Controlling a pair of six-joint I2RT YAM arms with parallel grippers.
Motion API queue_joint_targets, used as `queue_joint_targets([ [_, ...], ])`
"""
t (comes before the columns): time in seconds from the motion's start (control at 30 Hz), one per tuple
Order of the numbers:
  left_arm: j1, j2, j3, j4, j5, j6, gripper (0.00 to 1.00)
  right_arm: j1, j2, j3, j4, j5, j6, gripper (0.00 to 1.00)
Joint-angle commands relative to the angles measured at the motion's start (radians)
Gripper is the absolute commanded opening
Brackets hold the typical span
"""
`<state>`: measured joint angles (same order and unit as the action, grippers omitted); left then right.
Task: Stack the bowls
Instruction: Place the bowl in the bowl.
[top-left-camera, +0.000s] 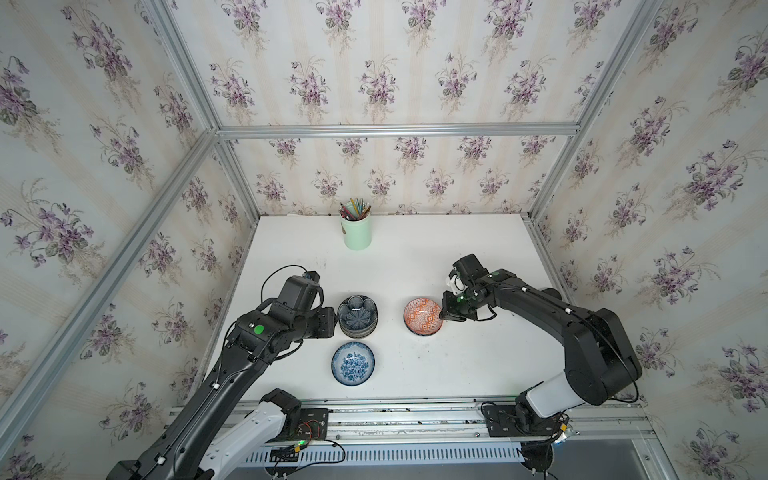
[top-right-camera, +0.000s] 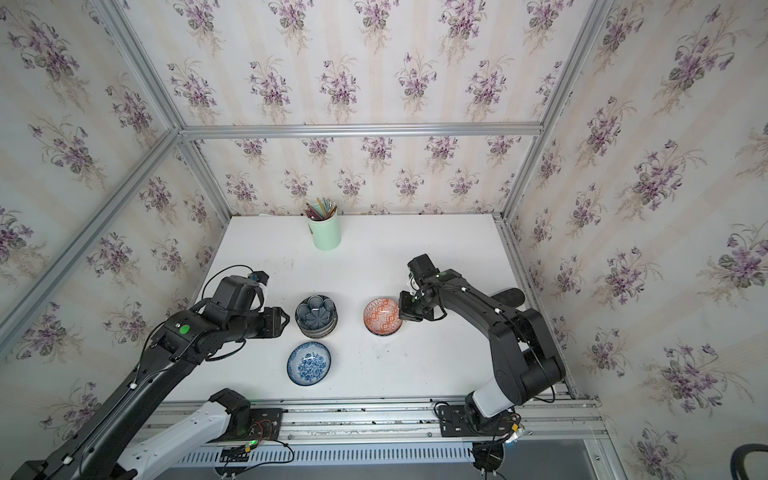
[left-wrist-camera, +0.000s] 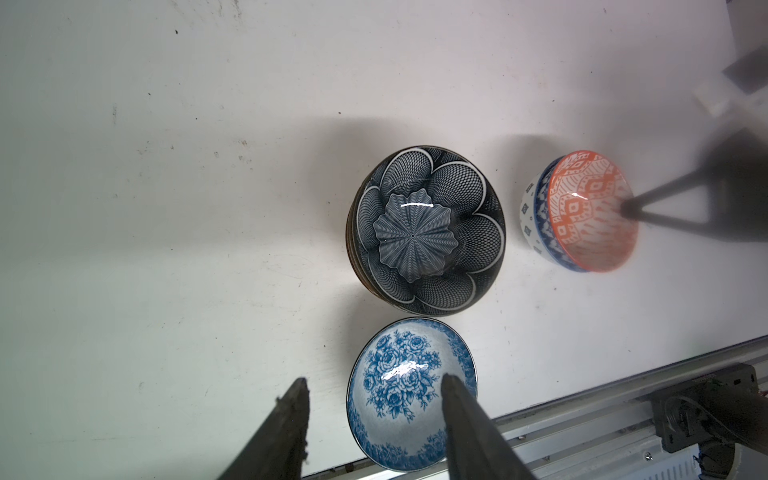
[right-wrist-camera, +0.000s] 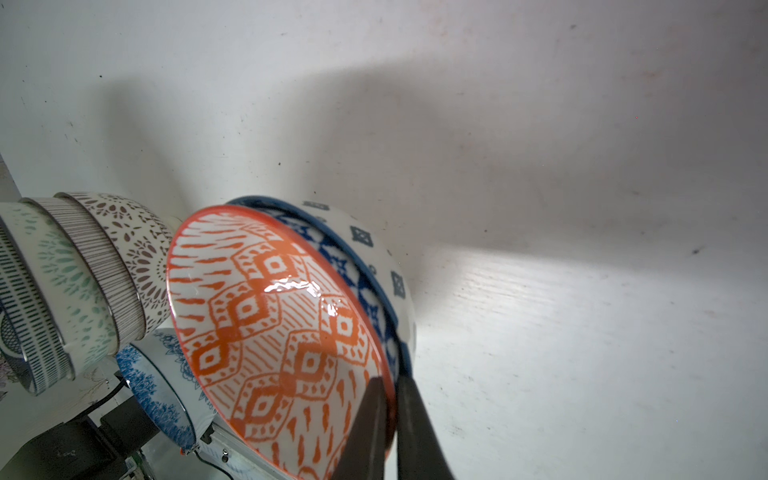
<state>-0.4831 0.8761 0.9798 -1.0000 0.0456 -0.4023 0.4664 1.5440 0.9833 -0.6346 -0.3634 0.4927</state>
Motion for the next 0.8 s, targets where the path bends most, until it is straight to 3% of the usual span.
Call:
queue_joint_targets([
  [0.0, 0.000, -0.002, 0.002, 0.006, -0.007, -0.003, 0.53, 0.003, -0.005, -0.001, 0.005, -0.019, -0.012, 0.12],
  [0.57, -0.007, 0.002, 0.002, 0.003, -0.016, -0.006, 0.53, 0.002, -0.018, -0.005, 0.001, -0.015, -0.013, 0.19],
  [0.77, -0.010, 0.002, 0.002, 0.002, -0.021, -0.007, 0.53, 0.002, -0.023, -0.004, 0.001, -0.016, -0.013, 0.26],
])
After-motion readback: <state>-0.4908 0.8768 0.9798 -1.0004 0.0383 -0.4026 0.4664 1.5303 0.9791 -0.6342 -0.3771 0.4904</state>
